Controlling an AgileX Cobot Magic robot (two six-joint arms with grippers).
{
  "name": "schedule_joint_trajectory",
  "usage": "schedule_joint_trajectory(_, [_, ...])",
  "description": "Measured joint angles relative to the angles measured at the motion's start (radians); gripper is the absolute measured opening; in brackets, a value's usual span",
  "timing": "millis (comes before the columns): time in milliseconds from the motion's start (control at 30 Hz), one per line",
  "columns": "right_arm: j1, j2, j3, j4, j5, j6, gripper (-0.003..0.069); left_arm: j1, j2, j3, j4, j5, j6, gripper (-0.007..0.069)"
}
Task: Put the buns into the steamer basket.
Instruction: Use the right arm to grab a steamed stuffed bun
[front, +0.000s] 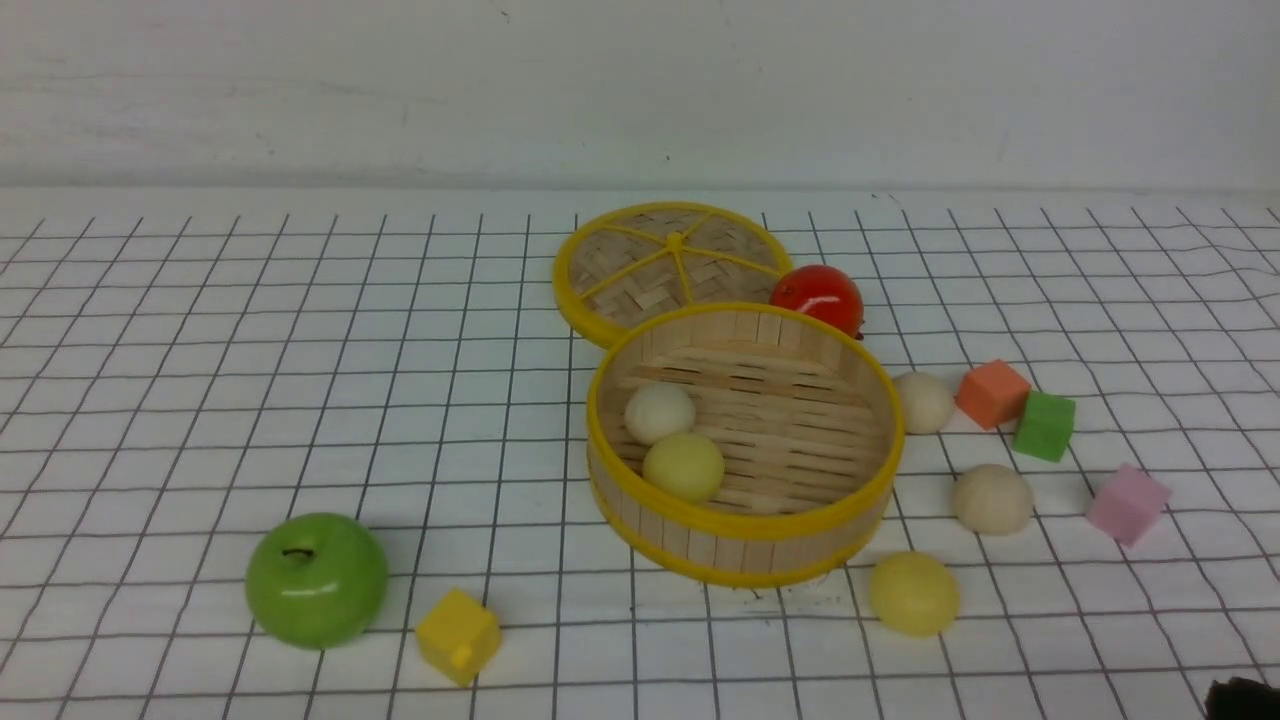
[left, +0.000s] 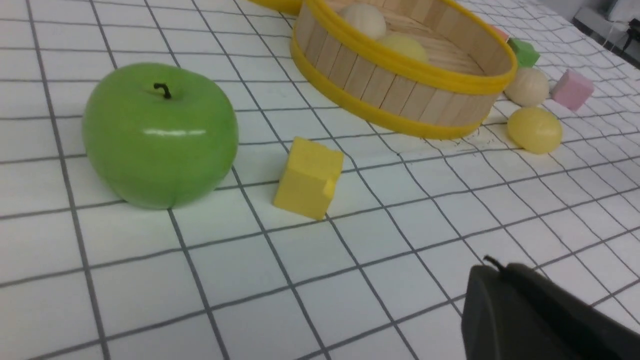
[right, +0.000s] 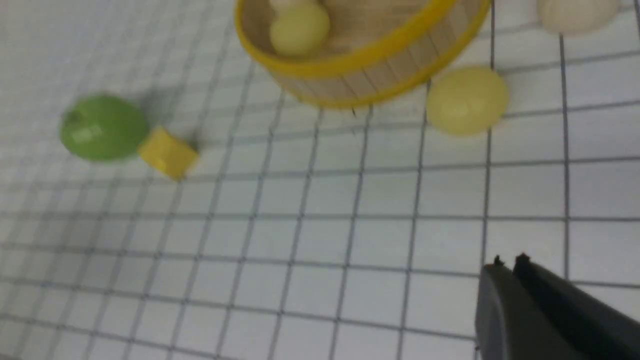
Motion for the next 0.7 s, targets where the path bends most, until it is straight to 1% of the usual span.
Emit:
schedule_joint_trajectory(33, [0.000, 0.036, -0.021, -0.006, 0.016, -0.004, 0.0008, 0.000, 0.000, 0.000, 0.000, 0.001, 0.000, -0.0013])
schedule_joint_trajectory(67, [0.000, 0.156, -0.090, -0.044, 0.067, -0.021, -0.0001, 0.000, 0.000, 0.000, 0.000, 0.003, 0.000, -0.0013])
schedule_joint_trajectory(100, [0.000, 0.173, -0.099, -0.049, 0.067, -0.022, -0.0001, 0.000, 0.000, 0.000, 0.000, 0.004, 0.000, -0.0013])
schedule_joint_trajectory(167, [0.005, 0.385, -0.209, -0.084, 0.108, -0.032, -0.0001, 0.000, 0.000, 0.000, 0.000, 0.006, 0.000, -0.0013])
schedule_joint_trajectory(233, [0.034, 0.493, -0.260, -0.101, 0.104, -0.032, -0.0001, 0.000, 0.000, 0.000, 0.000, 0.006, 0.000, -0.0013])
schedule_joint_trajectory(300, [0.083, 0.583, -0.300, -0.116, 0.084, -0.032, -0.0001, 0.000, 0.000, 0.000, 0.000, 0.007, 0.000, -0.0013])
schedule_joint_trajectory(367, [0.157, 0.663, -0.343, -0.146, 0.059, -0.029, 0.0001, 0.000, 0.000, 0.000, 0.000, 0.007, 0.000, -0.0013])
schedule_joint_trajectory(433, [0.231, 0.758, -0.406, -0.210, 0.036, 0.002, 0.0012, 0.000, 0.000, 0.000, 0.000, 0.007, 0.000, -0.0013])
schedule_joint_trajectory(467, [0.256, 0.800, -0.436, -0.248, 0.030, 0.028, 0.0024, 0.000, 0.000, 0.000, 0.000, 0.007, 0.000, -0.0013])
schedule_joint_trajectory(500, [0.256, 0.800, -0.436, -0.256, 0.028, 0.034, 0.0027, 0.000, 0.000, 0.000, 0.000, 0.007, 0.000, -0.0013])
schedule_joint_trajectory(533, [0.282, 0.865, -0.479, -0.312, 0.021, 0.081, 0.0050, 0.000, 0.000, 0.000, 0.000, 0.007, 0.000, -0.0013])
schedule_joint_trajectory(600, [0.302, 0.936, -0.539, -0.391, 0.013, 0.147, 0.0097, 0.000, 0.000, 0.000, 0.000, 0.007, 0.000, -0.0013])
schedule_joint_trajectory(633, [0.305, 0.964, -0.560, -0.414, 0.011, 0.164, 0.0123, 0.000, 0.000, 0.000, 0.000, 0.007, 0.000, -0.0013])
schedule_joint_trajectory(667, [0.306, 0.968, -0.563, -0.420, 0.011, 0.172, 0.0129, 0.000, 0.000, 0.000, 0.000, 0.007, 0.000, -0.0013])
schedule_joint_trajectory(700, [0.308, 1.003, -0.587, -0.461, 0.005, 0.196, 0.0183, 0.000, 0.000, 0.000, 0.000, 0.007, 0.000, -0.0013])
